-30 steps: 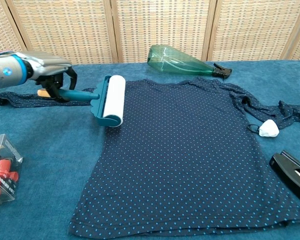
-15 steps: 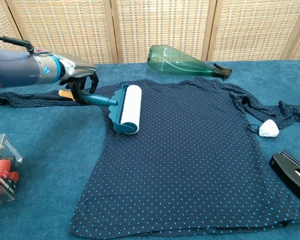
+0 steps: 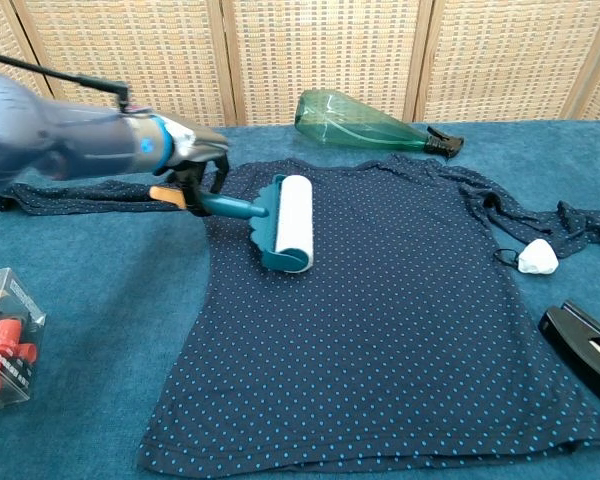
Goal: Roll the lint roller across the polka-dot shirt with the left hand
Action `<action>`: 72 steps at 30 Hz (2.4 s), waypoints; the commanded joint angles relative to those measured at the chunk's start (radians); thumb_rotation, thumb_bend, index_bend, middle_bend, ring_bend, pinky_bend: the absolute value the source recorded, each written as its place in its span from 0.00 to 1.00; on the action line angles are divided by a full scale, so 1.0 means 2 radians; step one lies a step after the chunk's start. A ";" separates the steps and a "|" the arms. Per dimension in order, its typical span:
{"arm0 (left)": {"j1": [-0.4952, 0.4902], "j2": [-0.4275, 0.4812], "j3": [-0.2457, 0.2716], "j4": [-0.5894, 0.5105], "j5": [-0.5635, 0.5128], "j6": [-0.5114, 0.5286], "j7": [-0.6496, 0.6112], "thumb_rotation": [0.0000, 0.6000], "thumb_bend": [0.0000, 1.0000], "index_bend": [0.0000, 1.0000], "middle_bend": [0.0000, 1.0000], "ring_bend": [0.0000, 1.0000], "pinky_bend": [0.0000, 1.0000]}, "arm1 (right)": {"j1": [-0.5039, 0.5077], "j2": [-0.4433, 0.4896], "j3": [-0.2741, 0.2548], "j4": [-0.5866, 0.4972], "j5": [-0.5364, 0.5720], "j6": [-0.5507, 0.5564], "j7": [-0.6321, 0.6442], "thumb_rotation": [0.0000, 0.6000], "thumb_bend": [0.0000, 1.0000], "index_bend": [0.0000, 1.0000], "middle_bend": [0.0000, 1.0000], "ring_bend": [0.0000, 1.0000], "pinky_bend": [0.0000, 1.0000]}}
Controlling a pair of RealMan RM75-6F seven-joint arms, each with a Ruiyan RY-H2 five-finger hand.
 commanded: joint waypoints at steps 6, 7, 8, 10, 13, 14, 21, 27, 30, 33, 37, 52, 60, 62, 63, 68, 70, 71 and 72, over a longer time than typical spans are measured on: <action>-0.073 -0.066 -0.024 0.043 -0.096 0.022 0.077 1.00 0.45 0.87 0.85 0.73 0.71 | 0.002 0.001 -0.007 -0.002 -0.008 -0.008 0.013 1.00 0.11 0.00 0.00 0.00 0.00; -0.079 -0.073 -0.026 0.050 -0.103 0.022 0.083 1.00 0.45 0.87 0.85 0.73 0.71 | 0.002 0.001 -0.007 -0.002 -0.008 -0.009 0.015 1.00 0.11 0.00 0.00 0.00 0.00; -0.083 -0.078 -0.029 0.055 -0.109 0.023 0.089 1.00 0.45 0.87 0.85 0.73 0.71 | 0.002 0.001 -0.007 -0.001 -0.008 -0.009 0.016 1.00 0.11 0.00 0.00 0.00 0.00; -0.094 -0.092 -0.037 0.068 -0.121 0.022 0.100 1.00 0.45 0.87 0.85 0.73 0.71 | 0.002 0.002 -0.006 0.000 -0.007 -0.008 0.020 1.00 0.11 0.00 0.00 0.00 0.00; -0.104 -0.106 -0.043 0.083 -0.130 0.022 0.113 1.00 0.45 0.87 0.85 0.73 0.71 | 0.002 0.003 -0.005 0.000 -0.007 -0.007 0.023 1.00 0.11 0.00 0.00 0.00 0.00; -0.107 -0.110 -0.045 0.086 -0.130 0.021 0.115 1.00 0.45 0.87 0.85 0.73 0.71 | 0.002 0.004 -0.005 0.000 -0.007 -0.007 0.024 1.00 0.11 0.00 0.00 0.00 0.00; -0.108 -0.116 -0.050 0.087 -0.131 0.025 0.126 1.00 0.45 0.87 0.85 0.73 0.71 | 0.000 0.006 -0.005 -0.001 -0.009 -0.003 0.026 1.00 0.11 0.00 0.00 0.00 0.00; -0.083 -0.090 -0.041 0.061 -0.118 0.032 0.116 1.00 0.45 0.87 0.85 0.73 0.71 | 0.000 0.005 -0.007 -0.003 -0.013 0.002 0.020 1.00 0.11 0.00 0.00 0.00 0.00; -0.065 -0.072 -0.031 0.044 -0.107 0.032 0.106 1.00 0.45 0.87 0.85 0.73 0.71 | 0.000 0.004 -0.009 -0.004 -0.018 0.004 0.016 1.00 0.11 0.00 0.00 0.00 0.00; -0.043 -0.051 -0.017 0.028 -0.092 0.032 0.092 1.00 0.45 0.87 0.85 0.73 0.71 | -0.001 0.003 -0.010 -0.007 -0.021 0.007 0.009 1.00 0.11 0.00 0.00 0.00 0.00; -0.016 -0.027 -0.001 0.013 -0.072 0.027 0.069 1.00 0.45 0.87 0.85 0.73 0.71 | -0.001 0.002 -0.012 -0.010 -0.026 0.010 0.002 1.00 0.11 0.00 0.00 0.00 0.00; 0.043 0.033 0.032 0.001 -0.021 0.008 0.005 1.00 0.45 0.87 0.85 0.73 0.71 | 0.001 -0.003 -0.018 -0.016 -0.032 0.010 -0.013 1.00 0.11 0.00 0.00 0.00 0.00; 0.030 0.020 0.026 -0.001 -0.021 0.013 0.006 1.00 0.45 0.87 0.85 0.73 0.71 | 0.002 -0.004 -0.018 -0.015 -0.032 0.006 -0.012 1.00 0.11 0.00 0.00 0.00 0.00; 0.022 0.015 0.023 -0.001 -0.027 0.016 0.012 1.00 0.45 0.87 0.85 0.73 0.71 | 0.002 -0.003 -0.017 -0.015 -0.031 0.007 -0.010 1.00 0.11 0.00 0.00 0.00 0.00; 0.016 0.010 0.020 0.000 -0.034 0.018 0.017 1.00 0.45 0.87 0.85 0.73 0.71 | 0.002 -0.003 -0.017 -0.014 -0.031 0.007 -0.009 1.00 0.11 0.00 0.00 0.00 0.00; -0.014 -0.013 0.007 0.004 -0.056 0.027 0.043 1.00 0.45 0.87 0.85 0.73 0.71 | 0.002 -0.001 -0.015 -0.012 -0.027 0.007 -0.002 1.00 0.11 0.00 0.00 0.00 0.00; -0.033 -0.029 -0.006 0.007 -0.064 0.031 0.055 1.00 0.45 0.87 0.85 0.73 0.71 | 0.002 0.000 -0.014 -0.010 -0.026 0.005 0.001 1.00 0.11 0.00 0.00 0.00 0.00; -0.040 -0.037 -0.010 0.012 -0.071 0.034 0.062 1.00 0.45 0.87 0.85 0.73 0.71 | 0.002 0.000 -0.014 -0.010 -0.025 0.004 0.002 1.00 0.11 0.00 0.00 0.00 0.00; -0.047 -0.046 -0.014 0.018 -0.079 0.036 0.068 1.00 0.45 0.87 0.85 0.73 0.71 | 0.003 0.000 -0.015 -0.009 -0.025 0.003 0.004 1.00 0.11 0.00 0.00 0.00 0.00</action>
